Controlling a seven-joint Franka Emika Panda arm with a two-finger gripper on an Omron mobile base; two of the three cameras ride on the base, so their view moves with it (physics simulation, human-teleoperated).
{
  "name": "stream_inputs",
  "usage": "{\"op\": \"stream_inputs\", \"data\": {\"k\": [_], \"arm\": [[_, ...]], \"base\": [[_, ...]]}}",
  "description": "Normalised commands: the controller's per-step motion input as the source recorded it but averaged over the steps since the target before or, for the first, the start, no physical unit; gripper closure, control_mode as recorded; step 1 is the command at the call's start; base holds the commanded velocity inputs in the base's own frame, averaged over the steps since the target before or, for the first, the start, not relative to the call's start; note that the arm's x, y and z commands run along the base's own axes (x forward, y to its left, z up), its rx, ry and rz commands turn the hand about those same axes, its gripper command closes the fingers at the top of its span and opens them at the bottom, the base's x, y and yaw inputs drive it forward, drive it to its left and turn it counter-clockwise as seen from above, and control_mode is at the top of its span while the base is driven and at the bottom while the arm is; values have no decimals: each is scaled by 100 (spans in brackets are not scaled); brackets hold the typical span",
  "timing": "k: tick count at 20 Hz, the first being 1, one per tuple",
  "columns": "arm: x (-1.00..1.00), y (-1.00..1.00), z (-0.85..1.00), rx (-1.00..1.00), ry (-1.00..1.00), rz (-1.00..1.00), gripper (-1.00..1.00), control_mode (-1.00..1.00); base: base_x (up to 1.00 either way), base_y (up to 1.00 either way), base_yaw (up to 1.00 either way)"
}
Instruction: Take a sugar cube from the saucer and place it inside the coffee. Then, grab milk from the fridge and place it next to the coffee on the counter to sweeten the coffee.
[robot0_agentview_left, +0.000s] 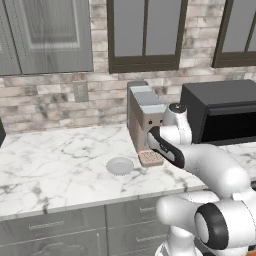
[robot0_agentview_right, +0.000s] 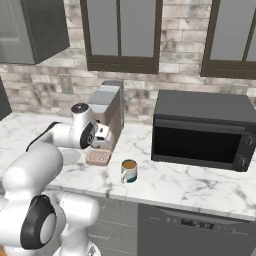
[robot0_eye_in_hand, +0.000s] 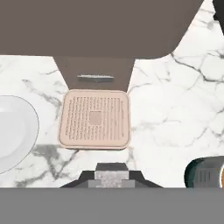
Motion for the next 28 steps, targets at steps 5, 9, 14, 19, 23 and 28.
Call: {"op": "stream_inputs", "data": {"k": [5,9,14,19,23,28], "arm": [[-11,-100,0,1,0,-10,100,-100],[1,-100,0,1,3,-14,100,-100],[4,-61,0,0,11,-14,100,-100],[0,0,-3,0,3,0,100,-100],[0,0,-20,0,6,-1,100,-100],[2,0,-18,0,1,-1,100,-100]], "base": [[0,0,0],[0,0,0],[0,0,0],[0,0,0],[0,0,0],[0,0,0]]}}
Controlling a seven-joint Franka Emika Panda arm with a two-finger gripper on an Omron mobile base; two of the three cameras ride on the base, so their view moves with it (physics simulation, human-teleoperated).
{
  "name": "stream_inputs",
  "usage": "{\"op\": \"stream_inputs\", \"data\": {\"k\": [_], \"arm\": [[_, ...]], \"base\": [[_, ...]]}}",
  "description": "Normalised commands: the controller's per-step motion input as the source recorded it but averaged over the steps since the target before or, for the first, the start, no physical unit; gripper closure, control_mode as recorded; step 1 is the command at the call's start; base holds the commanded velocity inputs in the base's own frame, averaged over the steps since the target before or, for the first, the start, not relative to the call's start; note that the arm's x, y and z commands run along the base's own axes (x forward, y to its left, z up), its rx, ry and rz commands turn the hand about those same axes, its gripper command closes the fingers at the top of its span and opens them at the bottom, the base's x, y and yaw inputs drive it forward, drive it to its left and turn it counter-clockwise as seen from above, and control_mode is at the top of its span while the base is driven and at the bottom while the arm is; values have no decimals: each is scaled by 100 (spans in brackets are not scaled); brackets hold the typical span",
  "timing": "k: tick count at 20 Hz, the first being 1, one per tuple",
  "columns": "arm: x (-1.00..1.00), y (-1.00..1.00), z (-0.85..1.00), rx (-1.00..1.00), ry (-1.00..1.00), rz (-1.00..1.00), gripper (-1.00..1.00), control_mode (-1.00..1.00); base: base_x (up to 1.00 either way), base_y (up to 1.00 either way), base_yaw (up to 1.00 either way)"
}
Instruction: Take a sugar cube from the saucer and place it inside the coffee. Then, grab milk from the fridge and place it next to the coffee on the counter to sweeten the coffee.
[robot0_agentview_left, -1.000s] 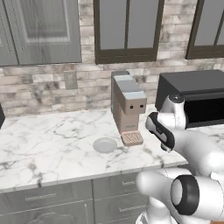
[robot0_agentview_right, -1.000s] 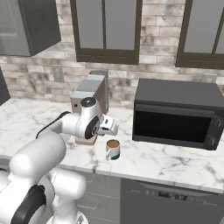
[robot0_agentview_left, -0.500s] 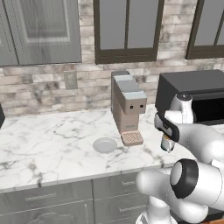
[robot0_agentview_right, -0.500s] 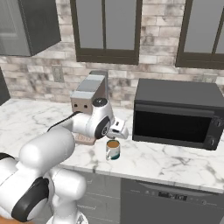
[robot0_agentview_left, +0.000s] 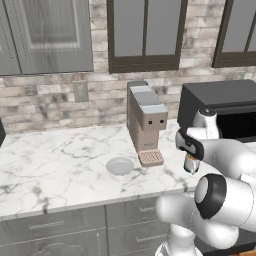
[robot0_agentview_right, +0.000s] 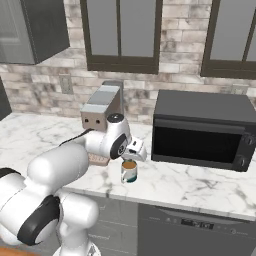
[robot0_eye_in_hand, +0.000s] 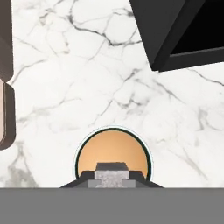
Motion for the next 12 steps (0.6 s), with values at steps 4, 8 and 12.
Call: {"op": "stream_inputs", "data": {"k": [4,8,12], "arm": [[8,0,-10,0,0,-1,100,-100],[8,0,-6,0,0,0,100,-100],[12,0,-7,0,0,0,-100,-100]], "base": [[0,0,0],[0,0,0],[0,0,0]]}}
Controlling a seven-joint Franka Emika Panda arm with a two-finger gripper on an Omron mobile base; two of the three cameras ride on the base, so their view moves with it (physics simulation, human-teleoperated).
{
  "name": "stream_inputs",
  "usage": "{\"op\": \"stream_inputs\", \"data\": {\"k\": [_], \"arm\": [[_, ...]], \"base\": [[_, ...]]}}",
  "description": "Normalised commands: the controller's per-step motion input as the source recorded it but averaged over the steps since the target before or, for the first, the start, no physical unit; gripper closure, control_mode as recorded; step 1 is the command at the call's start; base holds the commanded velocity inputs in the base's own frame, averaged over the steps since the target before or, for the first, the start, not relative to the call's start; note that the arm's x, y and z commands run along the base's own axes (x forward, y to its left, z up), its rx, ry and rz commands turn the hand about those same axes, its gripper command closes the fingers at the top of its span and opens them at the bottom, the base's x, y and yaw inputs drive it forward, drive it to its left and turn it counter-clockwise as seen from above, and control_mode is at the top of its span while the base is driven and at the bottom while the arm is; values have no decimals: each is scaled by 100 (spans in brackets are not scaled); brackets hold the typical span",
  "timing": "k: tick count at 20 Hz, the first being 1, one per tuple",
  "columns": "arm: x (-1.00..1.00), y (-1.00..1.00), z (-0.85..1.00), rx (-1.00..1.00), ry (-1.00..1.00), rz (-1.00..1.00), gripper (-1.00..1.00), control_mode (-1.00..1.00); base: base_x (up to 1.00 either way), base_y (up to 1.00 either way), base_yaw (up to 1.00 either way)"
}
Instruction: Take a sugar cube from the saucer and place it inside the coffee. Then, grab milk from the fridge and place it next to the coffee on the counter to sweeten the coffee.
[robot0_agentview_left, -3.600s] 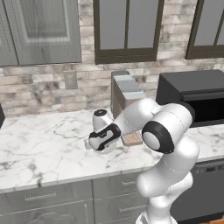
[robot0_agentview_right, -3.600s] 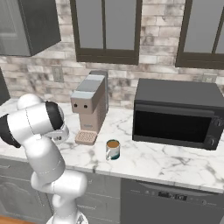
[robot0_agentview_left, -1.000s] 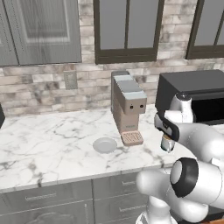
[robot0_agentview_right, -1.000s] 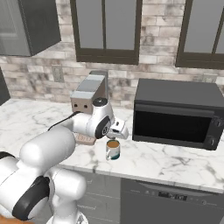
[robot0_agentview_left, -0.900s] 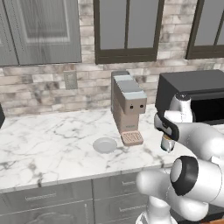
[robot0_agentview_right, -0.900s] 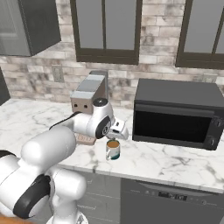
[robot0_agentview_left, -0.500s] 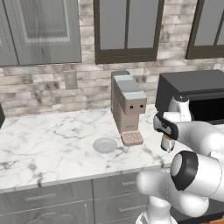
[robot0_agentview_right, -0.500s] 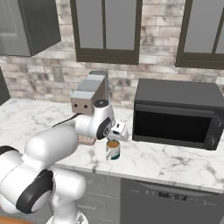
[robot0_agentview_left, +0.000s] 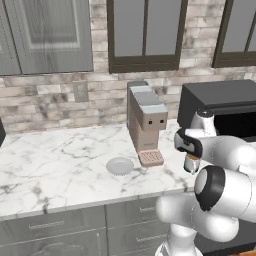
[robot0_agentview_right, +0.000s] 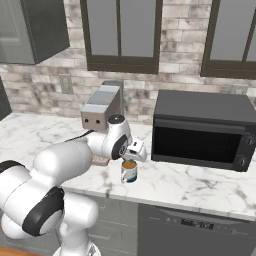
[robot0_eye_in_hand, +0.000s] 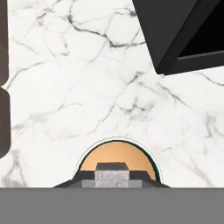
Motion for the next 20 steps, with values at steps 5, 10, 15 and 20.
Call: {"op": "stream_inputs", "data": {"k": [5,10,15,20], "arm": [[6,0,-1,0,0,0,-100,-100],[2,0,12,1,0,0,-100,-100],[-26,3,62,0,-5,0,-100,-100],[-52,26,69,0,-2,0,-100,-100]], "base": [[0,0,0],[0,0,0],[0,0,0],[0,0,0]]}}
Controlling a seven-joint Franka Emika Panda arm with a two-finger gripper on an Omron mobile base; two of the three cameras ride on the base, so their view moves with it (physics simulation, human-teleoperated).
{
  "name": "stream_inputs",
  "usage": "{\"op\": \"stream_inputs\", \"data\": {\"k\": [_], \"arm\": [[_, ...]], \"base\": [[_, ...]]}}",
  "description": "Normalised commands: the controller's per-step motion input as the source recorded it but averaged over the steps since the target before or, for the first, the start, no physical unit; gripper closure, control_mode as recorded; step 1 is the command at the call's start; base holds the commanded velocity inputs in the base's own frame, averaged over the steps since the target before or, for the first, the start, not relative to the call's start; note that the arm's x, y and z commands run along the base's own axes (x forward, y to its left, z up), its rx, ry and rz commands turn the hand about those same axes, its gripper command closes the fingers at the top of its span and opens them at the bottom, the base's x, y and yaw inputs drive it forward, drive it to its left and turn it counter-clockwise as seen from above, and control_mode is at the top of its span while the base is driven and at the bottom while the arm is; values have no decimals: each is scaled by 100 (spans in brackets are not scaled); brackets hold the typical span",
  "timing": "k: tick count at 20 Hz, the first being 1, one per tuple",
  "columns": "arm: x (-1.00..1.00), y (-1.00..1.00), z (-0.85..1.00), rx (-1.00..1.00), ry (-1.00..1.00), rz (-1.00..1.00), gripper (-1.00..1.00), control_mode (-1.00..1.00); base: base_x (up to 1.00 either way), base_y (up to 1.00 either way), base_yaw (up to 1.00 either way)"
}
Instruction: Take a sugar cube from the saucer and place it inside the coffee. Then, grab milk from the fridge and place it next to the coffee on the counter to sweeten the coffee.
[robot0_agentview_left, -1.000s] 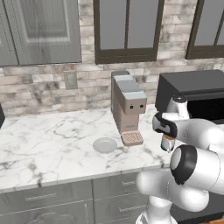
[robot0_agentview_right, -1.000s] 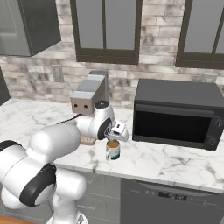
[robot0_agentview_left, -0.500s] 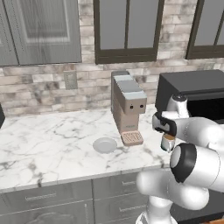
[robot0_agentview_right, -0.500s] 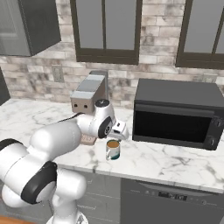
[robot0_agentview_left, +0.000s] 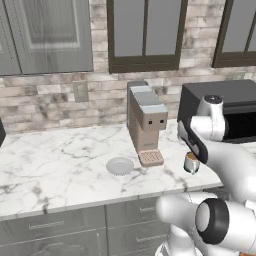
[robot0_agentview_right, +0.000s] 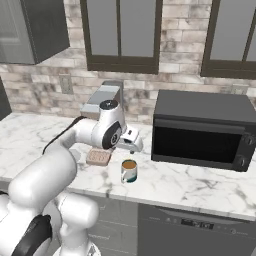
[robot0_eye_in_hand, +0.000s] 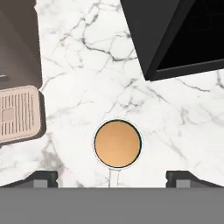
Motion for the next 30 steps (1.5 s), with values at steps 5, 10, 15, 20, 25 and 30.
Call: {"op": "stream_inputs", "data": {"k": [5,10,15,20,25,30], "arm": [[-67,23,60,0,-9,0,-100,-100],[-41,6,37,0,-8,0,-100,-100],[-2,0,0,0,0,0,-100,-100],[-2,0,0,0,-1,0,-100,100],[0,0,0,0,0,0,-100,100],[0,0,0,0,0,0,-100,100]], "base": [[0,0,0],[0,0,0],[0,0,0],[-9,0,0],[-60,-3,29],[-90,-8,75]]}}
